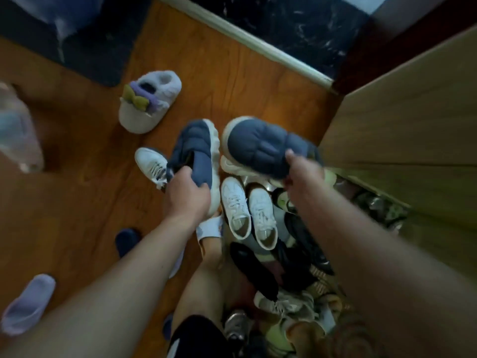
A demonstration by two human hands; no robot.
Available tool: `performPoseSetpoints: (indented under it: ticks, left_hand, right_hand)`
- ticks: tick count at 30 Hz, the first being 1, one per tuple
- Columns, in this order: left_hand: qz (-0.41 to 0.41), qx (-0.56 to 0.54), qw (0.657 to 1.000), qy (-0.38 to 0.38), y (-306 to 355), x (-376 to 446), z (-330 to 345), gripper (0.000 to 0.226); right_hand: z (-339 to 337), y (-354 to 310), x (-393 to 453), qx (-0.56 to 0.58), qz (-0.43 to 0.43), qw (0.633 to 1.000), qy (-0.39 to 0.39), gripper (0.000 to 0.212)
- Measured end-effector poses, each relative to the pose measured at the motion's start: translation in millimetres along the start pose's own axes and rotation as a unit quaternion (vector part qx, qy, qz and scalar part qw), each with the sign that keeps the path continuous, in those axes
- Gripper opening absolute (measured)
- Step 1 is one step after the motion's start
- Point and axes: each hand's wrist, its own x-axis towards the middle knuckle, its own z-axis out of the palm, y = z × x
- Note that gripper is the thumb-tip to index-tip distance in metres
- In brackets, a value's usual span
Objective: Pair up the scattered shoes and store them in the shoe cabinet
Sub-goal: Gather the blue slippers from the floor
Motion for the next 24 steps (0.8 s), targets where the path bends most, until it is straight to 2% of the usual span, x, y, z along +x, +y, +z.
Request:
performPoseSetpoints:
  ticks: [2, 5, 7, 10, 12, 14, 17, 18, 20, 22, 24]
  left_hand:
    - [0.015, 0.010, 1.000, -0.009, 11.4, -46.7, 12.2, 0.013]
    - [0.044, 0.023, 0.999, -0.018, 29.7, -119.3, 24.9, 0.015]
    - [0.071, 0.032, 0.996, -0.030, 39.3, -180.5, 32.5, 0.016]
    - [0.129, 0.088, 0.985, -0.075, 50.9, -260.6, 44.8, 0.017]
    - [0.170, 0.124, 0.968, -0.134, 52.1, -303.1, 54.3, 0.018]
    - [0.173, 0.145, 0.954, -0.198, 48.3, -332.3, 60.8, 0.009]
    - [0.236, 0.237, 0.909, -0.249, 52.3, -354.4, 66.1, 0.005]
    - [0.276, 0.267, 0.883, -0.271, 58.0, -360.7, 67.9, 0.004]
    - [0.356, 0.333, 0.813, -0.317, 74.5, -378.1, 68.0, 0.021]
    - [0.414, 0.377, 0.758, -0.334, 96.0, -401.7, 71.0, 0.034]
    - [0.446, 0.426, 0.705, -0.350, 110.7, -436.2, 80.5, 0.038]
  right_hand:
    - [-56.1, 29.8, -21.2, 0.137, 0.102, 0.985, -0.033, 0.014]
    - [-135.8, 71.7, -52.3, 0.225, 0.165, 0.956, -0.088, 0.011]
    - [-191.3, 99.5, -77.6, 0.233, 0.175, 0.951, -0.099, 0.007]
    - [-265.8, 133.8, -114.8, 0.215, 0.160, 0.961, -0.069, 0.039]
    - [-316.4, 157.8, -138.6, 0.219, 0.150, 0.964, -0.035, 0.043]
    - [-357.8, 185.6, -154.7, 0.209, 0.134, 0.969, -0.007, 0.042]
    - [-414.6, 225.8, -177.9, 0.173, 0.116, 0.972, 0.106, 0.042]
    - [-432.3, 238.4, -185.6, 0.173, 0.115, 0.968, 0.140, 0.044]
    - [-465.4, 266.8, -206.9, 0.210, 0.112, 0.951, 0.197, 0.044]
    - [-495.8, 299.6, -227.1, 0.243, 0.118, 0.932, 0.243, 0.044]
    - [-524.4, 335.1, -247.0, 0.276, 0.131, 0.911, 0.275, 0.048]
